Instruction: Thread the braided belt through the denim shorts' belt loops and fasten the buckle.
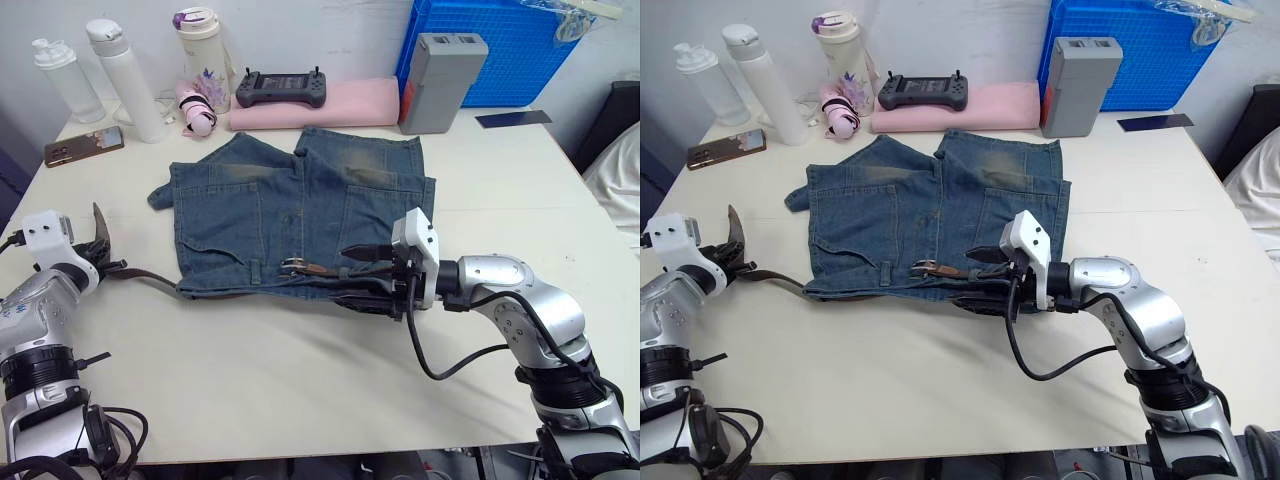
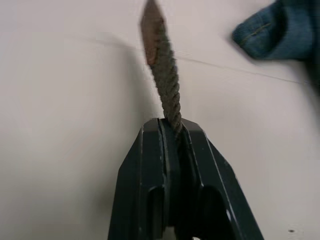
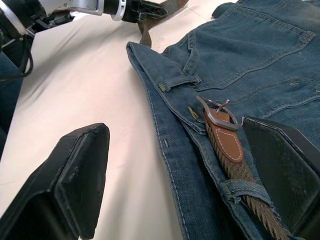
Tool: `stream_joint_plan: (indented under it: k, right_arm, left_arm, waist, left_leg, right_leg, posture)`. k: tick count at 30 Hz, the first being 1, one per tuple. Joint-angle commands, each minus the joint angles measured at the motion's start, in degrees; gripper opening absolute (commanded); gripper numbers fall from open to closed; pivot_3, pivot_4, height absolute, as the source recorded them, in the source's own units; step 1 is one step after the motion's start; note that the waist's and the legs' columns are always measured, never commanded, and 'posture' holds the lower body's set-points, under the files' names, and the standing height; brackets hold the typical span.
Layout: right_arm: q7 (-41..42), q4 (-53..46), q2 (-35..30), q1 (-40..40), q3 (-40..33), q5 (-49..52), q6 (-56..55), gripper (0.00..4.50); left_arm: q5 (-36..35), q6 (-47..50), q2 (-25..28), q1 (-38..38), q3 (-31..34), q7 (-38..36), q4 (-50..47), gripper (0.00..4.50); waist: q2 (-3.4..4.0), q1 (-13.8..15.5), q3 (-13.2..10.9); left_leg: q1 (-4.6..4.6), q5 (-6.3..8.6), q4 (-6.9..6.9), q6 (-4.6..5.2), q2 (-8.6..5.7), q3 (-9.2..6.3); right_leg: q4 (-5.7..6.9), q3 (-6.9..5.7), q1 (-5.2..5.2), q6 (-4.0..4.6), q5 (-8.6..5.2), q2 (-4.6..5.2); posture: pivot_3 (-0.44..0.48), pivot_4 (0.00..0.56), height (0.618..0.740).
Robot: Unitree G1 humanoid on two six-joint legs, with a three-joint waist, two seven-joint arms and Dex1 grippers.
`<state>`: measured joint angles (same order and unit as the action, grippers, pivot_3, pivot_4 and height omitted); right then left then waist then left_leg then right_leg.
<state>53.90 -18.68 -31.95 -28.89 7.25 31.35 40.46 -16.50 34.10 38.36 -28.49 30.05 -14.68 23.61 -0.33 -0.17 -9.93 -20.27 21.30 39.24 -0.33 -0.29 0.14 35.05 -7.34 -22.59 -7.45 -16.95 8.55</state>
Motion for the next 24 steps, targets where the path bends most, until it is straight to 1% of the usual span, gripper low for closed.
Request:
stream_joint_plan:
  k: [1,4,5,7,9,11,16,20,24]
  right_arm:
    - [-0.3,-1.3,-0.6,-0.7,0.1,-0.8,-1.1,4.5]
    - [-1.0,-0.7,-0.5,-1.2,0.2,-2.7,-2.7,4.5]
    - [-1.6,-0.3,-0.3,-1.7,0.3,-3.9,-3.9,4.5]
    - [-2.4,0.7,-0.7,-3.2,2.2,-9.3,-9.7,4.5]
    - [-3.2,2.0,-0.9,-4.4,4.2,-14.8,-16.2,4.5]
    - [-4.6,3.5,-0.2,-6.0,6.2,-19.8,-22.5,4.5]
    - [-9.8,6.0,4.2,-9.1,10.3,-29.3,-35.7,4.5]
    - [-12.0,8.2,6.0,-10.0,12.3,-35.0,-43.3,4.5]
    - [-13.5,10.4,6.9,-10.5,13.9,-39.3,-48.9,4.5]
  left_arm:
    - [1.3,-3.2,2.7,1.5,-1.7,-1.6,-6.2,0.06]
    - [4.3,-8.9,4.4,3.8,-3.9,-2.6,-10.8,0.06]
    - [6.0,-12.4,5.4,4.9,-5.3,-3.5,-13.7,0.06]
    - [11.6,-21.3,8.8,7.7,-10.4,-6.2,-21.8,0.06]
    - [15.7,-28.0,11.1,9.5,-14.5,-8.4,-27.3,0.06]
    - [18.4,-33.1,12.2,10.5,-18.1,-10.4,-31.6,0.06]
    - [23.1,-38.5,11.6,12.1,-26.4,-13.9,-38.9,0.06]
    - [24.4,-40.2,9.9,13.0,-29.3,-14.8,-41.0,0.06]
    - [24.1,-44.6,9.6,14.2,-30.5,-17.0,-42.3,0.06]
  waist:
    - [0.0,0.0,0.0]
    - [0.0,0.0,0.0]
    - [0.0,0.0,0.0]
    - [-0.03,0.0,0.0]
    - [-0.06,0.1,-0.1]
    - [-0.05,0.3,-0.1]
    - [0.06,-0.1,-0.1]
    - [0.1,-0.4,-0.2]
    - [0.11,-0.3,-0.2]
  left_leg:
    - [0.0,0.0,0.0,0.0,0.0,0.0]
    - [0.0,0.0,0.0,0.0,0.0,0.02]
    - [0.0,0.0,0.0,-0.01,0.01,0.01]
    - [-0.02,0.01,-0.01,-0.01,0.02,0.02]
    - [-0.04,0.02,0.0,-0.03,0.02,0.03]
    - [-0.04,0.02,0.0,-0.03,0.0,0.01]
    - [-0.03,0.02,-0.04,-0.03,0.03,0.15]
    - [-0.05,0.02,-0.08,-0.03,0.07,0.32]
    - [-0.06,0.02,-0.06,-0.02,0.07,0.29]
  right_leg:
    - [0.0,0.0,0.0,0.0,0.0,0.0]
    - [-0.01,0.02,0.0,0.0,0.0,0.0]
    - [-0.02,0.01,0.0,0.0,0.0,0.0]
    - [-0.04,0.02,-0.02,0.0,0.0,0.0]
    - [-0.05,0.04,-0.05,0.0,0.0,0.0]
    - [-0.06,0.05,-0.03,0.0,0.0,0.03]
    - [-0.08,0.11,-0.07,0.0,0.0,0.0]
    - [-0.03,0.16,-0.21,0.01,0.0,-0.03]
    - [-0.03,0.15,-0.21,0.0,0.0,-0.02]
  posture:
    - [0.0,0.15,0.739]
    - [0.0,0.15,0.739]
    - [0.0,0.15,0.739]
    - [0.0,0.15,0.739]
    - [0.0,0.15,0.739]
    - [0.0,0.15,0.739]
    - [0.0,0.15,0.739]
    - [0.0,0.15,0.739]
    - [0.0,0.15,0.739]
